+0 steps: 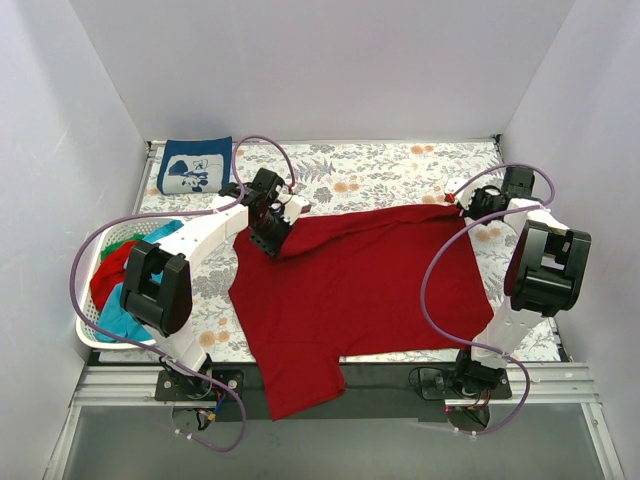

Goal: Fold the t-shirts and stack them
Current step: Fold the tshirt

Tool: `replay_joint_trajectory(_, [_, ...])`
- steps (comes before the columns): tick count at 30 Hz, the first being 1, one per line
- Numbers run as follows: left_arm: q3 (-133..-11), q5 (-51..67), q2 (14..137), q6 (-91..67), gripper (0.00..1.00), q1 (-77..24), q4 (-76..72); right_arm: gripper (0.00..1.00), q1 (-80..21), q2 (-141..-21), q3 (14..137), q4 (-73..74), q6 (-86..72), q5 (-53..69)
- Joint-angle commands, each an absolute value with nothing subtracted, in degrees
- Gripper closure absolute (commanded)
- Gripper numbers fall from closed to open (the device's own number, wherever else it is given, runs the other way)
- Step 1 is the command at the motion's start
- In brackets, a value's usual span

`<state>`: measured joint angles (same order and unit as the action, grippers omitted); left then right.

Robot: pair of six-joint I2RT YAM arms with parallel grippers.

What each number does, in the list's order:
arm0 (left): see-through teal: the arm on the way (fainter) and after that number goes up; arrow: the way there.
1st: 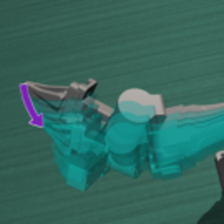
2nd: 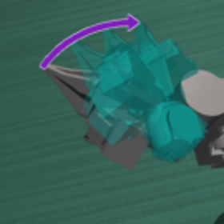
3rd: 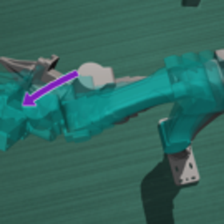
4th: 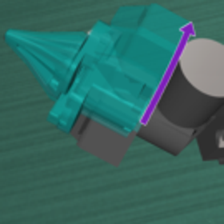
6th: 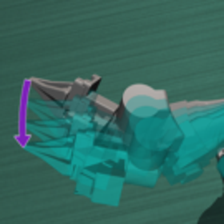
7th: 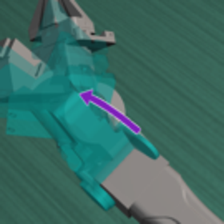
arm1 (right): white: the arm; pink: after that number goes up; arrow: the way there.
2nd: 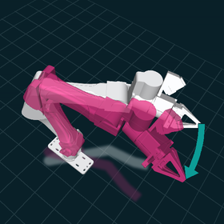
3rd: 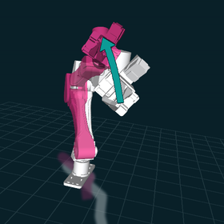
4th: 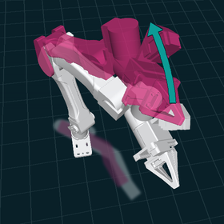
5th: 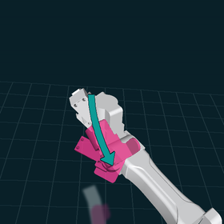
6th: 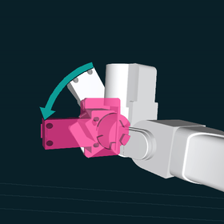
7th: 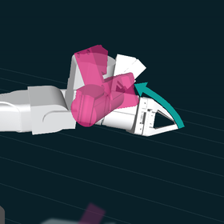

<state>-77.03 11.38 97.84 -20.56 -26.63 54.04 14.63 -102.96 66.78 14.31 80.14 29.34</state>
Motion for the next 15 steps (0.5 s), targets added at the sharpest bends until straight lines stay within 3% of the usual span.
replay_joint_trajectory(1, [-76.29,10.38,94.75,-20.04,1.00,-26.37,54.76,0.99,15.12,-102.04,67.75,16.52,84.64,28.39])
replay_joint_trajectory(8, [-81.47,9.41,94.22,-19.87,1.00,-23.56,56.34,0.99,16.61,-102.57,75.05,21.00,81.39,29.53])
replay_joint_trajectory(15, [-81.12,9.93,92.99,-18.63,1.00,-23.03,57.30,0.99,17.58,-99.93,71.99,23.99,83.67,30.15])
